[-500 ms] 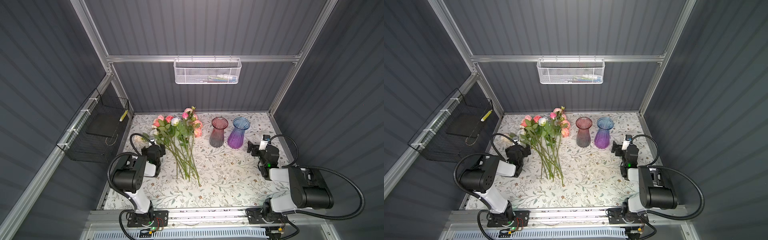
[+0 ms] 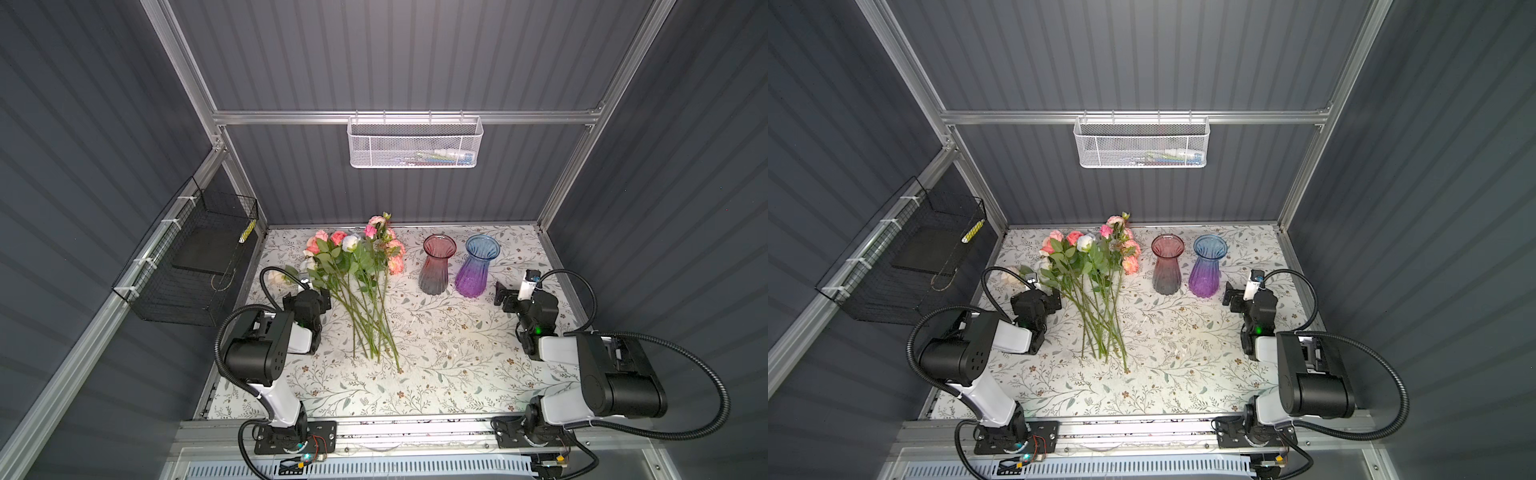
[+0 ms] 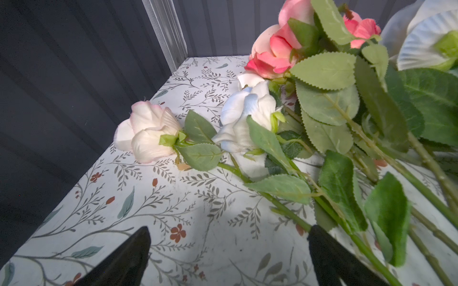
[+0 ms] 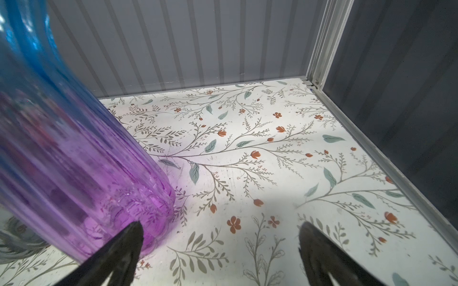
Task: Arrange the flowers into the vase
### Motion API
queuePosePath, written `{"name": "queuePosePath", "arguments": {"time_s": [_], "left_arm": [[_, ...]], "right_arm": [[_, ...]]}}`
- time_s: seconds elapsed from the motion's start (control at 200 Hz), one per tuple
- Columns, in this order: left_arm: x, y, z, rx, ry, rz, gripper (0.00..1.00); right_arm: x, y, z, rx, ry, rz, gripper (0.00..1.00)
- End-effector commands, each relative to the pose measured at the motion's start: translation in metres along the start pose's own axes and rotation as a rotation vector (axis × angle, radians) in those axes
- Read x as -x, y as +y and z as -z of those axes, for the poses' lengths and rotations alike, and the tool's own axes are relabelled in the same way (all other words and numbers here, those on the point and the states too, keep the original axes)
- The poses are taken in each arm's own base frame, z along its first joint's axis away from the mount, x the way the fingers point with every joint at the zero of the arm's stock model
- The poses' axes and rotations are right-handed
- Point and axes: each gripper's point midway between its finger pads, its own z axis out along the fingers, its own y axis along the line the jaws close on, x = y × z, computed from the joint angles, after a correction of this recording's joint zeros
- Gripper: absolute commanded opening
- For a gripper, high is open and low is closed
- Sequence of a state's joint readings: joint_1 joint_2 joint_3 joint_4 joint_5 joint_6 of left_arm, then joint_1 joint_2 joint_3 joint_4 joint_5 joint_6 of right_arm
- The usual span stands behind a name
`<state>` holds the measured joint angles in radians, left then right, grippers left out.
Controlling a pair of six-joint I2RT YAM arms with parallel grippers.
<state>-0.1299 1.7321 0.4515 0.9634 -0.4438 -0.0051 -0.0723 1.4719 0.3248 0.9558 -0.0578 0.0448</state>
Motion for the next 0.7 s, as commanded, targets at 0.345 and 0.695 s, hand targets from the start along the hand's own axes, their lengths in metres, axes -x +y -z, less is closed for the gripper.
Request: {"name": "queuePosePath", "arguments": {"time_s": [0.345,0.695], "left_arm": [[0.0043,0.0008,0.0019,0.001,-0.016,0.015,1.00],[0.0050,0.0008,0.0019,0.001,-0.018,0.015,1.00]], "right_arm": [[0.0086,0.0014,0.0013,-0.001,-0.026,0.008,0.99],[0.0086,0.0014,0.0021,-0.019,-0.032,0.017,0.99]]}}
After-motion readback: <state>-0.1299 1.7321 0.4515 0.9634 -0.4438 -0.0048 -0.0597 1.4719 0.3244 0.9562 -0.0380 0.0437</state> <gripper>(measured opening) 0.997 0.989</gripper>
